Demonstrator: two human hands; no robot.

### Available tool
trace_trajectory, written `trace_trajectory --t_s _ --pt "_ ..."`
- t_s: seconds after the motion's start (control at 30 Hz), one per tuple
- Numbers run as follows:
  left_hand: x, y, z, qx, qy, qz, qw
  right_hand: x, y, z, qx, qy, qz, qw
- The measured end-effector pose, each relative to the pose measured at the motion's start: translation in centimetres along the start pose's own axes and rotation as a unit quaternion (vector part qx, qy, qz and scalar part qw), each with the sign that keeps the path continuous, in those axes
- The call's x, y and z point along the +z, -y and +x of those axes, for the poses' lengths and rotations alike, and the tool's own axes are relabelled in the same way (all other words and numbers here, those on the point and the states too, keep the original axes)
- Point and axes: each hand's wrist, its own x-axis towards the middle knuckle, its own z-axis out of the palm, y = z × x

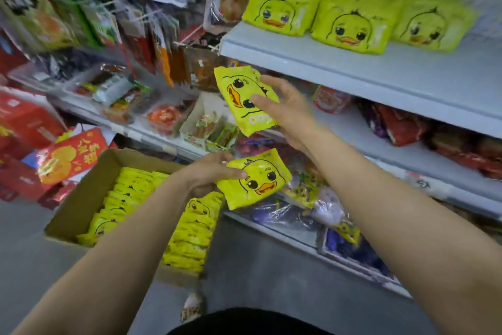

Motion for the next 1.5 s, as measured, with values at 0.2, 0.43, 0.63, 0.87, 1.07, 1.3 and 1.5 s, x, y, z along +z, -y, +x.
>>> trace_trajectory --t_s 0.2,0.43,0.63,0.87,1.07,1.3,1.5 --pt "10.9 -3.6 1.0 0.073 0.133 -0.129 0.980 -12.0 7.4 -3.5 -0.023 -0.051 0.040 0.998" --pt "21.2 -9.5 2.2 0.129 0.201 -0.145 0.960 -23.7 13.2 -5.9 -0.079 -0.083 0.075 0.991" --pt "26.6 -17.3 4.3 0.120 0.149 -0.012 0.981 -29.7 15.1 -5.7 -0.080 -0.155 0.070 0.982" --pt "29.9 -26.4 8.5 0.152 0.106 0.214 0.959 -36.2 15.2 -3.7 -0.080 -0.220 0.054 0.971" --pt "31.5 -32.5 12.9 0.237 0.014 0.460 0.855 -40.3 15.8 -0.2 -0.090 -0.260 0.016 0.961" --pt "30.9 -37.0 19.8 0.307 -0.010 0.654 0.691 -42.9 16.1 4.4 -0.106 -0.313 -0.004 0.944" --pt "29.6 -39.6 24.5 0.334 -0.019 0.649 0.684 -43.6 15.7 6.8 -0.113 -0.324 -0.011 0.939"
